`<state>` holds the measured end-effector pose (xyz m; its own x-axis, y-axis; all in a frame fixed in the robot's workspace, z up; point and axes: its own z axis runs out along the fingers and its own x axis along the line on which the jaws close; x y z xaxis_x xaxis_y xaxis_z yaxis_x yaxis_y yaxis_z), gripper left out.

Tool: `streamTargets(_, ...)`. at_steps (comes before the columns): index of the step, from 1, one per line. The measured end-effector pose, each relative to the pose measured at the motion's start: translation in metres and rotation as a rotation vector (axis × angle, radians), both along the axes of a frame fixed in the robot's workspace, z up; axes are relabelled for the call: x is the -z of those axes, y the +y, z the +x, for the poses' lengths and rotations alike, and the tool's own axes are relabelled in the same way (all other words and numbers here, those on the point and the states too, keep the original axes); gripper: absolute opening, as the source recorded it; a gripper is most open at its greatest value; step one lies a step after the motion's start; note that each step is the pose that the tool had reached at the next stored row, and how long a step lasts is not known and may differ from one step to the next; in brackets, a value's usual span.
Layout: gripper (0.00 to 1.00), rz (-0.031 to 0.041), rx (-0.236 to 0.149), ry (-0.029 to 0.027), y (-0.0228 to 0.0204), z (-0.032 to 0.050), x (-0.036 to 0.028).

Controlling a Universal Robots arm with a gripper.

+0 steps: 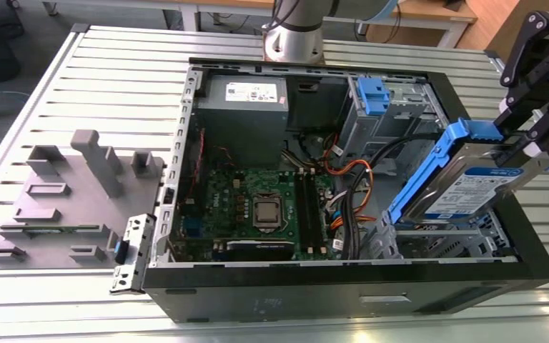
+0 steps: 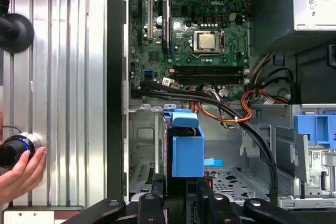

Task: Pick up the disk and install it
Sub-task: 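Insert the disk into the insertion slot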

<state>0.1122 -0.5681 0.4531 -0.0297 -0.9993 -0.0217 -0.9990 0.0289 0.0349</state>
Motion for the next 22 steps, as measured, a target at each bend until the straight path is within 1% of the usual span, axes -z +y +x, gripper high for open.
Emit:
streamTargets(5, 0.35, 0.0001, 0.013, 0.0000, 0.0000, 0.0001, 0.0008)
streamTargets(8, 0.35, 0.0000, 0.014, 0.0000, 0.0000, 0.0001, 0.0008)
streamTargets(11, 0.35, 0.0002, 0.014, 0.0000, 0.0000, 0.0001, 0.0022)
streamTargets(15, 0.35, -0.0001, 0.014, -0.0002, 0.0000, 0.0001, 0.0054)
streamTargets(22, 0.35, 0.0000, 0.015, -0.0011, -0.0001, 0.0001, 0.0137)
